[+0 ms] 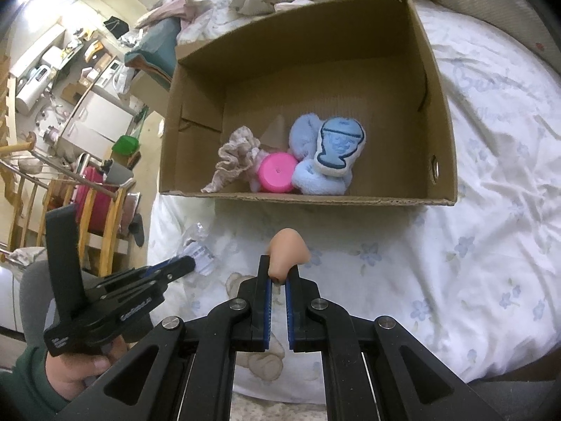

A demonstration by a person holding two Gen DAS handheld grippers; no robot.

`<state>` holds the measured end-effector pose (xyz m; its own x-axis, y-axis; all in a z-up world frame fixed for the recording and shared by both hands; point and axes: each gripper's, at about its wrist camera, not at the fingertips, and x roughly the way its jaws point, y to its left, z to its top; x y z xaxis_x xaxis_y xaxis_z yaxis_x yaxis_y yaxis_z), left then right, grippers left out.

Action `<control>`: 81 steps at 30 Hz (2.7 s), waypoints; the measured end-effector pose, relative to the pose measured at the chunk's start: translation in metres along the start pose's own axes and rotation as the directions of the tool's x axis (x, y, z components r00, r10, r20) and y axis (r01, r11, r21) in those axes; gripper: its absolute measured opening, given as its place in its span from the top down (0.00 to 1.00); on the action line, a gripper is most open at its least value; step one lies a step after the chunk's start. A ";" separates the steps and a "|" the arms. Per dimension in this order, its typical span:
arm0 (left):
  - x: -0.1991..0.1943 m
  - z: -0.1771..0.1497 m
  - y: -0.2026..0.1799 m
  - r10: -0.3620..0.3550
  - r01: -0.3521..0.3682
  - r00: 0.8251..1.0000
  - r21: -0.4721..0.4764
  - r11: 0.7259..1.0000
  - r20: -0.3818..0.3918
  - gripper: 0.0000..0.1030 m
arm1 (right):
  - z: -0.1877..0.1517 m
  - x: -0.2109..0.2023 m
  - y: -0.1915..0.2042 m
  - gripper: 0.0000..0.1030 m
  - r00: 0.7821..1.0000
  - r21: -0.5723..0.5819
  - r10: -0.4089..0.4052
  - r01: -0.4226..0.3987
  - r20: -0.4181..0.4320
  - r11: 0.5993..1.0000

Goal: Organize soft objects
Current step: 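Grasp the clear labelled plastic bag with the left gripper and lift it, then carry the plastic bag and orange foam cylinder over the box with both grippers, then open both grippers to drop the bag and foam cylinder into the box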

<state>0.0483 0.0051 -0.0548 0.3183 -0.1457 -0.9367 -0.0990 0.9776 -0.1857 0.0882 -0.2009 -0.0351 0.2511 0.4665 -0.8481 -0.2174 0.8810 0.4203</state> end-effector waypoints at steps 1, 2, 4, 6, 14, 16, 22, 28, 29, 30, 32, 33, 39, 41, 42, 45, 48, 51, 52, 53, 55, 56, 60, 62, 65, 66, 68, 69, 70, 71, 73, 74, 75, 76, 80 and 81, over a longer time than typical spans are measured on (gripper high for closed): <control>-0.004 0.003 -0.002 -0.014 0.014 1.000 0.002 1.000 -0.002 0.96 | 0.000 -0.002 0.000 0.93 1.000 0.001 0.005 -0.005 0.006 1.000; -0.011 0.004 -0.005 -0.022 0.022 1.000 0.012 1.000 0.004 0.96 | -0.001 -0.005 0.001 0.93 1.000 0.005 0.012 -0.012 0.012 1.000; -0.026 0.009 -0.012 -0.021 0.020 0.999 0.044 0.999 0.038 0.96 | -0.001 -0.011 0.001 0.93 0.999 0.003 0.025 -0.025 0.027 1.000; -0.043 0.018 -0.013 -0.028 0.024 0.998 0.060 0.998 0.063 0.96 | 0.001 -0.017 0.002 0.93 0.998 0.008 0.036 -0.036 0.042 0.999; -0.092 0.054 -0.020 -0.048 0.027 0.982 0.115 0.993 0.184 0.96 | 0.021 -0.057 0.005 0.93 0.988 0.013 0.067 -0.069 0.138 0.998; -0.100 0.067 -0.021 -0.055 0.028 0.975 0.127 0.992 0.214 0.96 | 0.028 -0.068 0.006 0.93 0.984 0.008 0.068 -0.070 0.167 0.998; -0.104 0.096 -0.026 -0.065 0.030 0.969 0.149 0.988 0.239 0.96 | 0.055 -0.086 0.008 0.93 0.972 -0.019 0.064 -0.061 0.228 0.998; -0.085 0.113 -0.031 -0.075 0.040 0.972 0.160 0.986 0.224 0.96 | 0.073 -0.078 -0.001 0.93 0.969 -0.010 0.047 -0.046 0.242 0.999; -0.080 0.114 -0.030 -0.077 0.043 0.973 0.159 0.986 0.218 0.96 | 0.075 -0.075 -0.004 0.93 0.969 0.003 0.051 -0.054 0.243 0.999; -0.072 0.116 -0.029 -0.076 0.045 0.976 0.153 0.987 0.203 0.96 | 0.076 -0.071 -0.007 0.93 0.968 0.014 0.063 -0.068 0.242 0.998; -0.061 0.118 -0.028 -0.068 0.042 0.980 0.144 0.989 0.185 0.96 | 0.077 -0.061 -0.012 0.93 0.971 0.031 0.054 -0.063 0.232 0.998; -0.054 0.120 -0.027 -0.066 0.040 0.982 0.144 0.989 0.176 0.96 | 0.076 -0.056 -0.014 0.93 0.973 0.037 0.043 -0.053 0.227 0.998; -0.026 0.121 -0.026 -0.024 -0.004 0.983 0.154 0.988 0.181 0.96 | 0.076 -0.027 -0.026 0.93 0.985 0.064 0.004 -0.015 0.171 0.998; -0.020 0.120 -0.024 -0.010 -0.017 0.984 0.153 0.988 0.178 0.96 | 0.075 -0.018 -0.026 0.92 0.989 0.055 -0.022 0.014 0.143 0.998; -0.018 0.120 -0.022 0.003 -0.031 0.984 0.152 0.988 0.179 0.96 | 0.075 -0.014 -0.026 0.92 0.991 0.051 -0.039 0.033 0.132 0.998; -0.012 0.118 -0.018 0.020 -0.047 0.985 0.150 0.988 0.173 0.96 | 0.074 -0.001 -0.031 0.92 0.992 0.058 -0.092 0.088 0.082 0.994; -0.006 0.118 -0.015 0.035 -0.058 0.987 0.148 0.987 0.158 0.95 | 0.075 0.009 -0.037 0.92 0.992 0.072 -0.122 0.119 0.043 0.990; -0.001 0.119 -0.013 0.037 -0.057 0.989 0.136 0.989 0.142 0.95 | 0.074 0.016 -0.039 0.92 0.992 0.077 -0.122 0.121 0.017 0.990; 0.000 0.119 -0.013 0.036 -0.055 0.990 0.132 0.990 0.137 0.95 | 0.073 0.018 -0.039 0.92 0.992 0.076 -0.125 0.124 0.008 0.989; 0.001 0.119 -0.013 0.035 -0.053 0.991 0.131 0.990 0.133 0.95 | 0.073 0.021 -0.039 0.92 0.992 0.074 -0.126 0.126 -0.004 0.989; 0.002 0.119 -0.016 0.033 -0.050 0.991 0.137 0.989 0.126 0.95 | 0.071 0.024 -0.039 0.92 0.991 0.071 -0.133 0.134 -0.021 0.988; 0.002 0.119 -0.018 0.035 -0.053 0.991 0.143 0.988 0.126 0.95 | 0.071 0.026 -0.039 0.92 0.990 0.069 -0.136 0.138 -0.027 0.988; 0.003 0.118 -0.024 0.039 -0.060 0.991 0.161 0.985 0.130 0.95 | 0.071 0.028 -0.039 0.92 0.989 0.066 -0.141 0.143 -0.036 0.987; 0.002 0.117 -0.024 0.045 -0.066 0.990 0.162 0.985 0.133 0.95 | 0.071 0.028 -0.039 0.92 0.989 0.067 -0.146 0.148 -0.035 0.987; 0.003 0.117 -0.024 0.051 -0.073 0.990 0.160 0.984 0.133 0.95 | 0.071 0.028 -0.038 0.92 0.989 0.071 -0.143 0.146 -0.037 0.987; 0.003 0.117 -0.023 0.052 -0.073 0.990 0.158 0.985 0.133 0.95 | 0.071 0.028 -0.038 0.92 0.989 0.069 -0.145 0.147 -0.036 0.987; 0.002 0.117 -0.022 0.053 -0.074 0.990 0.156 0.985 0.134 0.95 | 0.072 0.029 -0.038 0.92 0.989 0.069 -0.141 0.143 -0.040 0.987; 0.002 0.117 -0.023 0.055 -0.076 0.989 0.157 0.985 0.135 0.95 | 0.072 0.030 -0.038 0.92 0.989 0.069 -0.140 0.142 -0.041 0.987; 0.002 0.117 -0.023 0.058 -0.080 0.989 0.157 0.984 0.137 0.95 | 0.072 0.030 -0.038 0.91 0.989 0.069 -0.140 0.142 -0.041 0.987; 0.002 0.117 -0.023 0.059 -0.081 0.989 0.157 0.984 0.139 0.95 | 0.072 0.029 -0.039 0.91 0.989 0.069 -0.139 0.141 -0.041 0.988; 0.002 0.117 -0.023 0.059 -0.080 0.989 0.157 0.984 0.138 0.95 | 0.072 0.028 -0.040 0.91 0.990 0.074 -0.134 0.137 -0.036 0.988; 0.002 0.117 -0.023 0.057 -0.079 0.989 0.158 0.984 0.139 0.95 | 0.073 0.028 -0.040 0.90 0.991 0.076 -0.131 0.133 -0.033 0.988; 0.002 0.117 -0.023 0.057 -0.080 0.988 0.160 0.984 0.140 0.95 | 0.073 0.027 -0.040 0.90 0.991 0.077 -0.129 0.131 -0.030 0.988; 0.001 0.117 -0.023 0.059 -0.082 0.988 0.162 0.983 0.143 0.95 | 0.073 0.027 -0.040 0.90 0.991 0.076 -0.127 0.129 -0.029 0.989; 0.001 0.117 -0.025 0.075 -0.100 0.986 0.170 0.980 0.147 0.95 | 0.073 0.026 -0.040 0.85 0.992 0.074 -0.127 0.128 -0.026 0.989; 0.001 0.117 -0.024 0.076 -0.100 0.987 0.171 0.980 0.145 0.95 | 0.072 0.026 -0.041 0.82 0.992 0.076 -0.126 0.128 -0.025 0.989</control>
<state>0.1612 -0.0012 -0.0170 0.4429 -0.0479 -0.8953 0.0319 0.9988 -0.0377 0.1717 -0.2189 -0.0508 0.2528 0.3494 -0.9022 -0.1109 0.9368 0.3317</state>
